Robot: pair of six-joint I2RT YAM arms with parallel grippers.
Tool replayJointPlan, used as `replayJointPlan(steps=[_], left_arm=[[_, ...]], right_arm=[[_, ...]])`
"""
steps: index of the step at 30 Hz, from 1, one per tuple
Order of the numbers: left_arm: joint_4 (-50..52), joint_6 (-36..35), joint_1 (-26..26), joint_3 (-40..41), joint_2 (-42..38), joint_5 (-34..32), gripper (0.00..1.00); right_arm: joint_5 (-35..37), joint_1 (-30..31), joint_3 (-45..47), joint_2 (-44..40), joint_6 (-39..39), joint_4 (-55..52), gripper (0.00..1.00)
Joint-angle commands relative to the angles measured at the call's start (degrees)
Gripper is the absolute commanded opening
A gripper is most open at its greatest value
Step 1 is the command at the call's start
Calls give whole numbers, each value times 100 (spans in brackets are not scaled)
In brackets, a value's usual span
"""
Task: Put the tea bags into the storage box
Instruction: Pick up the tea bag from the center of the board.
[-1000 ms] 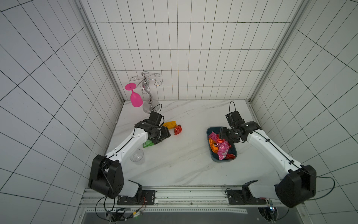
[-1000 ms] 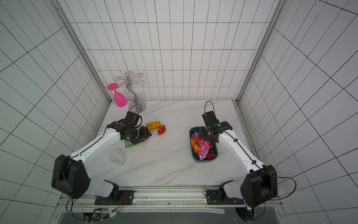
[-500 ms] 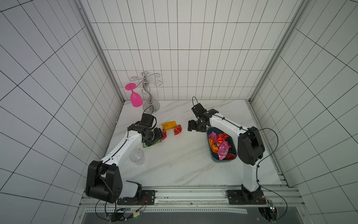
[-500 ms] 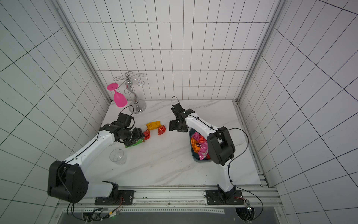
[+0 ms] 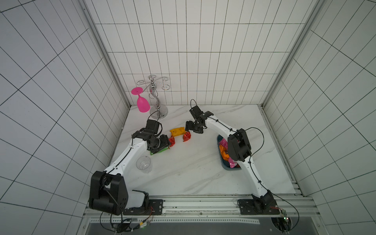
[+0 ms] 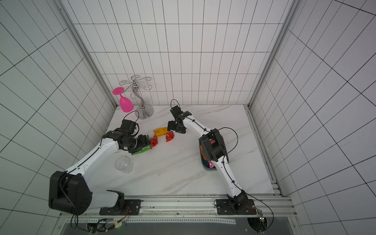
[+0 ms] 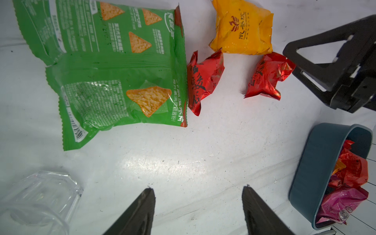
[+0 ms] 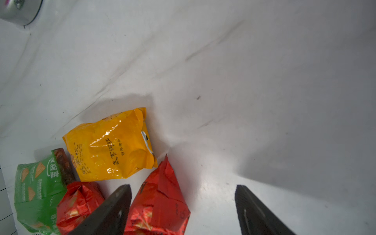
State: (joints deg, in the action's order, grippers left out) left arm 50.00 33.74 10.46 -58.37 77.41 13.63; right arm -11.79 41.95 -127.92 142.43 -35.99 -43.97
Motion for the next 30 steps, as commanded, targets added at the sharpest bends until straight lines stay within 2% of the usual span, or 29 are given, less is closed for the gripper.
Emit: replayJointPlan(steps=[1,6,12,14,23,27,30], left_arm=[[-87,-208,-108,84,-163,52,71],[-86,-302,-264,155,-213,125,71],[-71,-289,-313,152,-235,183,71],[-47,-280,-308,118,-236,184,71],[58,-231,-316,-36,-226,234,71],[-62,-154,-310,-68,-91,482,71],[-184,-37,-291,-100,60,630,71]], right_arm=[[-93,167,-405,211,-141,-376,81],[-204,217,-394,359,-203,-491,65],[-231,233,-92,197,-141,-520,30],[-214,237,-26,92,-104,-492,22],[-187,200,264,-801,104,-474,8],[-218,89,963,-1615,201,-479,6],[-58,-68,1816,-2422,250,-444,5]])
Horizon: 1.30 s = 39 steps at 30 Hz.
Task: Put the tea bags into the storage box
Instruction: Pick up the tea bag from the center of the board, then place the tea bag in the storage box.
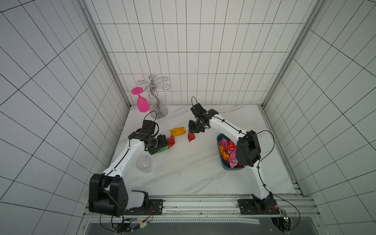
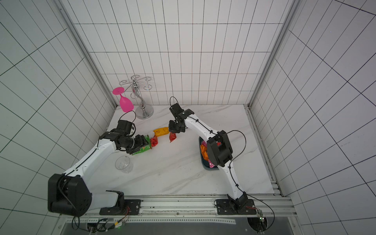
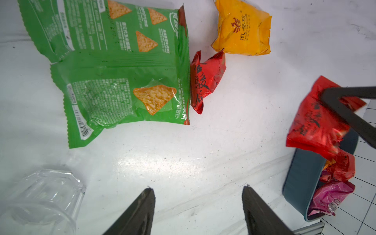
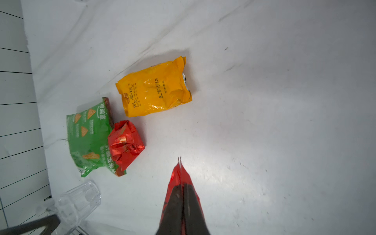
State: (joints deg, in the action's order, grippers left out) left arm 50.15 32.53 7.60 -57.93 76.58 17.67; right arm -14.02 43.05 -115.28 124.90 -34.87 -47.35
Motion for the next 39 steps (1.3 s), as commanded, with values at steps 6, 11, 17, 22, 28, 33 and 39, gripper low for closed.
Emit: replayJointPlan(steps=[6,11,17,22,28,33,39], left_arm=[[-330,220,198,-321,422,209,71],[-391,380,624,-488,640,23,71],[-514,660,1011,-560,762,-112,71],[-473,708,1156,-653,806,-205,71],[-444,676,1174,-661,749,-444,71],[-81,273,1155,-1180,1167,-1197,72],[652,-174,1156,-2179,2092,-2544,75]], right_arm=[[367,-889,2307,-2281,96,-34,4],[524,-1455,3445,-3326,620,-166,5],[496,-1493,4043,-3736,1507,-423,5],[570,-1492,4293,-3622,1693,-538,6],[585,-1484,4568,-3683,1791,-481,22],[905,-1474,4404,-3903,1599,-478,43],[1134,-1475,3928,-4080,1358,-510,47]])
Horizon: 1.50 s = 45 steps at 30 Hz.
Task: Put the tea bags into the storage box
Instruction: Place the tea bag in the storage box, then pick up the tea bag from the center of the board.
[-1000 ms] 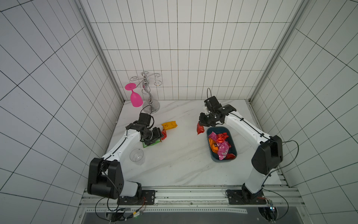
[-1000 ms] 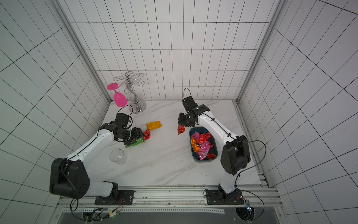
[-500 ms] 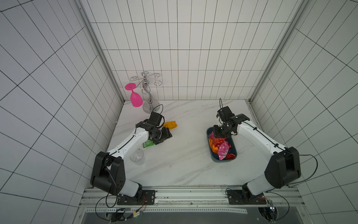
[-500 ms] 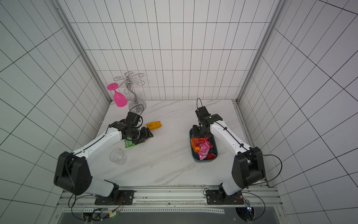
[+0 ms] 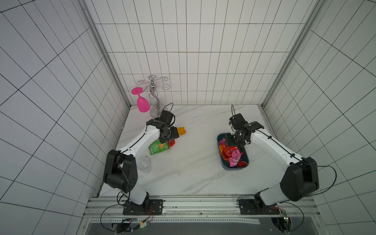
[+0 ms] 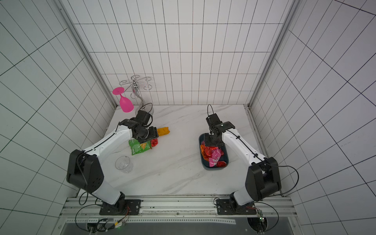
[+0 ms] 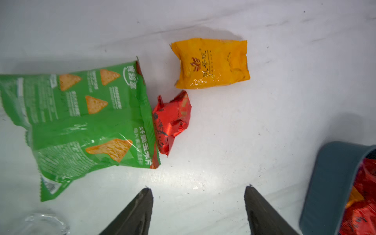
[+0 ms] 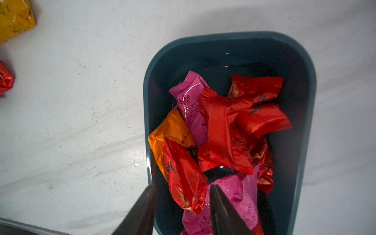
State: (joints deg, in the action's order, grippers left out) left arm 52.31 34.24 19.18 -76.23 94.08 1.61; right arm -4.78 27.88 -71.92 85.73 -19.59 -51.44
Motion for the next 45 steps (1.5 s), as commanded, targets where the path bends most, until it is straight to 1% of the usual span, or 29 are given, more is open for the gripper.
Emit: replayJointPlan(steps=[1,3,8,17,21,28,31,36,39,40,43,45], left_arm=[[512,-390,-2,-466,480,-1082,75],[612,-461,-2,-690,772,-1316,75],[550,-541,7,-926,1283,-1488,75],[228,-717,159,-894,1615,-1151,71],[227,-718,235,-890,1808,-1104,69],[-25,-674,235,-617,1944,-884,66],[-88,-673,235,-648,2023,-832,61],[-125,-693,235,-733,2164,-813,60],[-126,-708,235,-763,2185,-813,52],[-149,-729,228,-756,2162,-779,44],[-160,-752,231,-744,2099,-691,32],[-160,-752,229,-732,2049,-673,31]], right_arm=[[169,42,-480,-155,-221,-103,47],[73,42,-589,-145,-319,-101,47],[3,43,-533,-274,-501,-55,47],[170,42,-174,-652,-576,-127,47],[187,42,-217,-688,-624,-155,47],[324,42,-305,-712,-598,-236,47],[338,36,-314,-716,-603,-269,47],[370,42,-318,-738,-607,-324,46],[407,41,-306,-779,-616,-356,46],[415,42,-309,-795,-624,-364,46],[433,34,-292,-828,-633,-366,46],[431,29,-299,-830,-637,-359,46]])
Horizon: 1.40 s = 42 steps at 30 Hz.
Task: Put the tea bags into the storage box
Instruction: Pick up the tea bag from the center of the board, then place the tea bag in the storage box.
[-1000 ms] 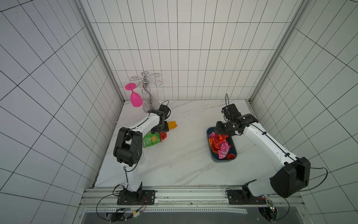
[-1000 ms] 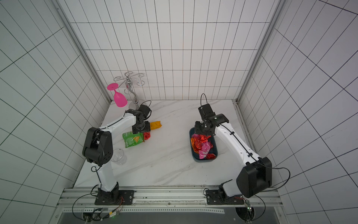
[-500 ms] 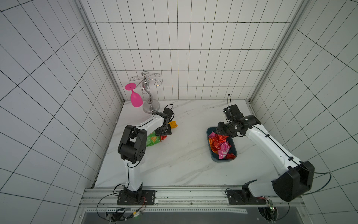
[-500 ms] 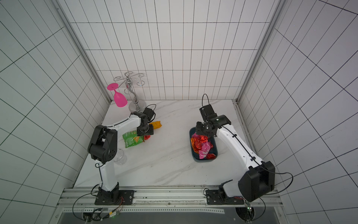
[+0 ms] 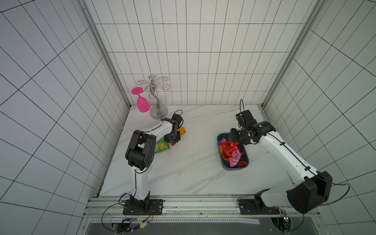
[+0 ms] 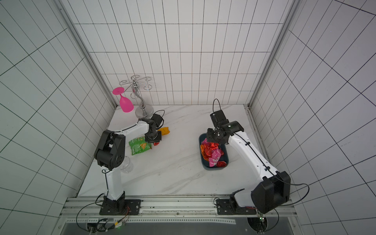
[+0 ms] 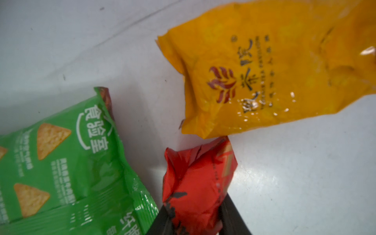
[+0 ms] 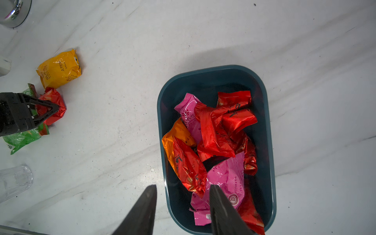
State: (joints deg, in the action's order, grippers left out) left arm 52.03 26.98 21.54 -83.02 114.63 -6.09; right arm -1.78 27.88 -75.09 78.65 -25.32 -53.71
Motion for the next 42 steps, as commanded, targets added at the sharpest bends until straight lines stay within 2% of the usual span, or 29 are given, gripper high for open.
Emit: replayJointPlan(steps=[1,5,6,12,19,24,29,35,42], left_arm=[[-117,-17,-1,-45,-35,95,31],[-3,9,12,16,-295,186,29],[0,1,24,51,-393,245,25],[-1,9,227,327,-1048,258,13],[304,123,487,283,-1499,598,14],[293,141,1220,-77,-1704,1335,15],[170,-158,2176,-795,-1423,1967,16],[19,-820,3211,-1401,-852,2216,16],[-285,-1001,3812,-1720,-167,2466,17]], right_arm=[[117,33,12,-120,-61,-133,46],[114,25,-14,-99,-54,-114,46],[120,25,-19,-93,-52,-113,46],[56,-91,38,-163,-43,-10,45],[62,-265,118,-317,1,1,45],[-57,-821,465,-510,-159,18,44],[-471,-1549,1019,-814,-320,104,43],[-757,-2186,1470,-1226,-307,124,43],[-861,-2380,1639,-1559,-258,8,43]])
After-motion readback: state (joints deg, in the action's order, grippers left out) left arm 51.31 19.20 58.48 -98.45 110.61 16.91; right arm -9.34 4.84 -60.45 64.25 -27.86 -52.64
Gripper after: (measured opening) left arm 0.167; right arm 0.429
